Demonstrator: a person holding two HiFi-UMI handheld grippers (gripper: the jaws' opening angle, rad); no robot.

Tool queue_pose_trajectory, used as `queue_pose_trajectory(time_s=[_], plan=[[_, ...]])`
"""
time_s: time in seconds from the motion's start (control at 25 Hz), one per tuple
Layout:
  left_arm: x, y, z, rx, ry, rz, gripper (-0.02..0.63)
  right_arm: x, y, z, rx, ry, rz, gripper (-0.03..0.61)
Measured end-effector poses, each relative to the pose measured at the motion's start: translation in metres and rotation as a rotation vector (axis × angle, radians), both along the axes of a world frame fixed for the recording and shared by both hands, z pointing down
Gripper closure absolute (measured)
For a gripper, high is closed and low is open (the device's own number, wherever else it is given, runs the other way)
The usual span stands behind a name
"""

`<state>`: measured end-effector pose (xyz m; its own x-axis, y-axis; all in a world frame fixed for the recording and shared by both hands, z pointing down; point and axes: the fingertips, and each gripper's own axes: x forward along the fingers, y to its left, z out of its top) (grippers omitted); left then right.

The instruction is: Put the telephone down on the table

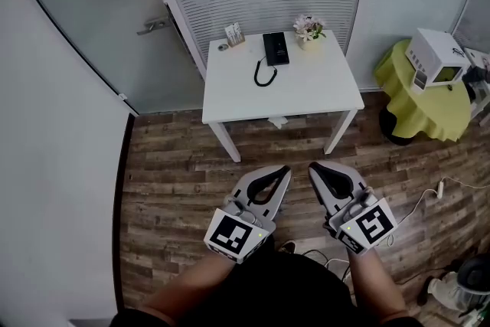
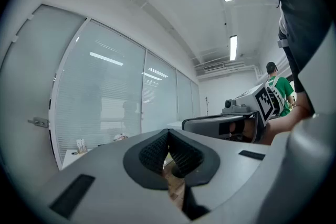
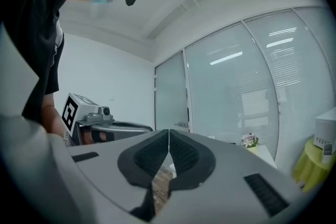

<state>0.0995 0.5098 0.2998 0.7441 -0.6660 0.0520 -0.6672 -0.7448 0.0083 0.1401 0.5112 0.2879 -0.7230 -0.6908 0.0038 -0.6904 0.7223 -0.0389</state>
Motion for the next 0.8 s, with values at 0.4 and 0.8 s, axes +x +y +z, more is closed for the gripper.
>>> queue_pose_trajectory(time_s=[0.4,0.8], plan=[[0.002,0.001,-0.005,0.001,-0.035,-0.007,0.604,0.012,0.004,-0.014,0.011,-0.047,-0.02,0.554],[0.007,-0.029,0.01,-0.018,-0.014,0.022,0.604,0.011,-0.023,0.001,-0.022,-0.031,-0.018,0.554]])
